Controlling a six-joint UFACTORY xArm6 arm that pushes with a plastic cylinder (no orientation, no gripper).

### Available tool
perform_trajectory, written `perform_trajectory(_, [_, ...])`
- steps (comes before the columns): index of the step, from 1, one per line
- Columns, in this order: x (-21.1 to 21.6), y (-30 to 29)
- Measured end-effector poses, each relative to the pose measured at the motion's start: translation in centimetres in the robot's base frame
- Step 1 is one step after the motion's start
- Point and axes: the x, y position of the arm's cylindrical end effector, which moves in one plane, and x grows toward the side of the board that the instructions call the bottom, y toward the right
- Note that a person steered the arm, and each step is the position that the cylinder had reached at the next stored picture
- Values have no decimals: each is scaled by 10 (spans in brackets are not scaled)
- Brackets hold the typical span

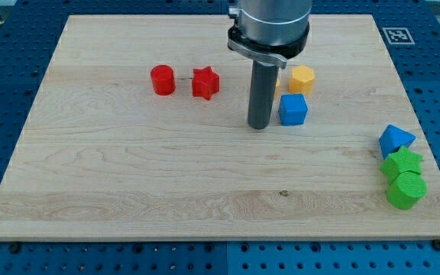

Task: Push blue cube to top of the blue triangle

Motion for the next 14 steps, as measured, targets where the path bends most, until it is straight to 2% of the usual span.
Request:
perform_trajectory(3, [-11,50])
perform_trajectory(5, [-34,14])
perform_trajectory(6, [-35,23])
perform_trajectory(9, [-35,95])
perform_trajectory(11, [-5,113])
perform_trajectory(14, [1,152])
